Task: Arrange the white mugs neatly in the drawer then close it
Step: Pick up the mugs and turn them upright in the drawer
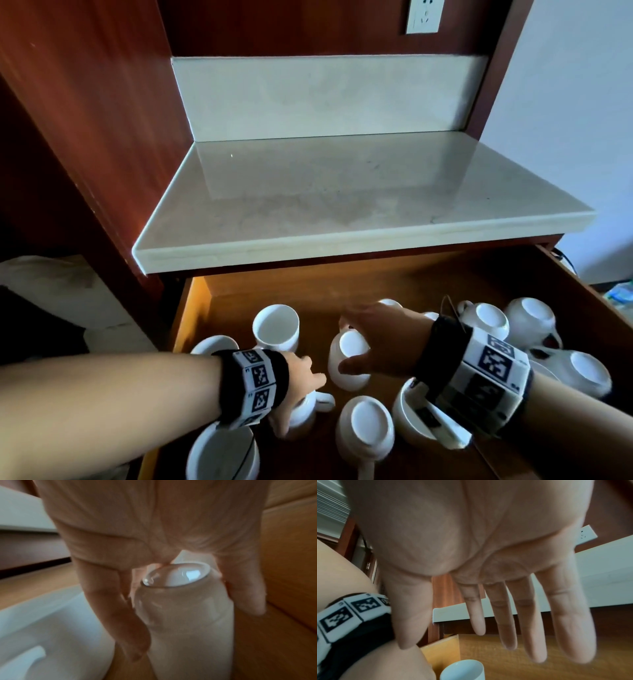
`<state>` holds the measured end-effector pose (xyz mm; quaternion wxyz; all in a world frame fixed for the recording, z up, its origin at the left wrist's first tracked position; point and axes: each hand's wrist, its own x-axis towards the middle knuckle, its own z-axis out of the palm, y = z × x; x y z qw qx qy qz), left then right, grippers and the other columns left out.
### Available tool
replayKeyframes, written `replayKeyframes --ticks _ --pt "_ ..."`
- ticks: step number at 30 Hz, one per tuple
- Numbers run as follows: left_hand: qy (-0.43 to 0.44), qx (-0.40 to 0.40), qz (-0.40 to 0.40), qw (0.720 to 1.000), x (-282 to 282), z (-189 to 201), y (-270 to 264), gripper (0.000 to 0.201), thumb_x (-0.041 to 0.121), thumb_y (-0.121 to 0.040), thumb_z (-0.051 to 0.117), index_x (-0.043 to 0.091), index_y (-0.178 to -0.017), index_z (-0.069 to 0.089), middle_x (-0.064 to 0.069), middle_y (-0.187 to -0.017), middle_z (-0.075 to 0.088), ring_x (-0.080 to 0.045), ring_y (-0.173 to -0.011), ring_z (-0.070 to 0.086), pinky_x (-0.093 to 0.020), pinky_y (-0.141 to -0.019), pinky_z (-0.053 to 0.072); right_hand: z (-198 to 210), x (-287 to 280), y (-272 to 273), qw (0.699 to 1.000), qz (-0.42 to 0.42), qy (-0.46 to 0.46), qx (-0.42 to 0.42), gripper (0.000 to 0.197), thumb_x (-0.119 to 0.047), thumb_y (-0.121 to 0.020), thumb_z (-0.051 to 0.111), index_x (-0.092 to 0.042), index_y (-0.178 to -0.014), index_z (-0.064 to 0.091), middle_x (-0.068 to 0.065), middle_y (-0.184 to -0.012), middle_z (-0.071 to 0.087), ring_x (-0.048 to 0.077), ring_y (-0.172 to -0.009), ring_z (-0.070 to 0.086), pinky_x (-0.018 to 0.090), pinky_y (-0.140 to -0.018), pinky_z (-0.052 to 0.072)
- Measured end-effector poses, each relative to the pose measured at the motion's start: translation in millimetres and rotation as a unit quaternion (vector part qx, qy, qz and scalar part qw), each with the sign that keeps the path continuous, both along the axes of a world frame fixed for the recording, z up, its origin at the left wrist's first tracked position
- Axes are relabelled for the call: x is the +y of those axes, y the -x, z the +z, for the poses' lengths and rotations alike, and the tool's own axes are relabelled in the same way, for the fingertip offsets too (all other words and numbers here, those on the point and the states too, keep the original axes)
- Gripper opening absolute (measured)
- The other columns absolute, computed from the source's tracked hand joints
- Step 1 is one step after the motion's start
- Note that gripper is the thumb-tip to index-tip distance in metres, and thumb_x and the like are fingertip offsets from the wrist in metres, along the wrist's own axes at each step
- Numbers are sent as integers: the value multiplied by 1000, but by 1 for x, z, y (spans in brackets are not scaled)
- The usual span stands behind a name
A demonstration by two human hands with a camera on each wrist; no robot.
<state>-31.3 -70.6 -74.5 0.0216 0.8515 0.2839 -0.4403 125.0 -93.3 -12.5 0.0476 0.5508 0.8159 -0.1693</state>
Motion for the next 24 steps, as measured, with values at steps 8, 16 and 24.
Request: replayKeyframes --ticks 8,16,24 --pt "10 -293 140 946 30 58 40 76 42 -63 83 23 -121 37 3 -110 50 -14 -92 57 -29 -71 48 6 14 -16 996 -38 16 75 67 -60 -82 60 -22 -134 44 -2 -130 60 15 -108 62 29 -89 51" --pt "91 -592 338 726 28 84 62 78 47 -47 85 33 -99 29 8 -102 52 0 -86 53 -22 -76 51 3 28 7 838 -89 152 516 62 -20 -68 85 -17 -118 48 4 -104 63 11 -87 63 30 -76 56" --pt "-105 -257 281 919 37 97 96 96 87 -64 49 31 -137 23 0 -119 56 -18 -98 60 -34 -83 51 -6 17 43 997 29 -30 64 88 -64 -60 74 -32 -130 33 -4 -122 46 18 -105 51 29 -81 47"
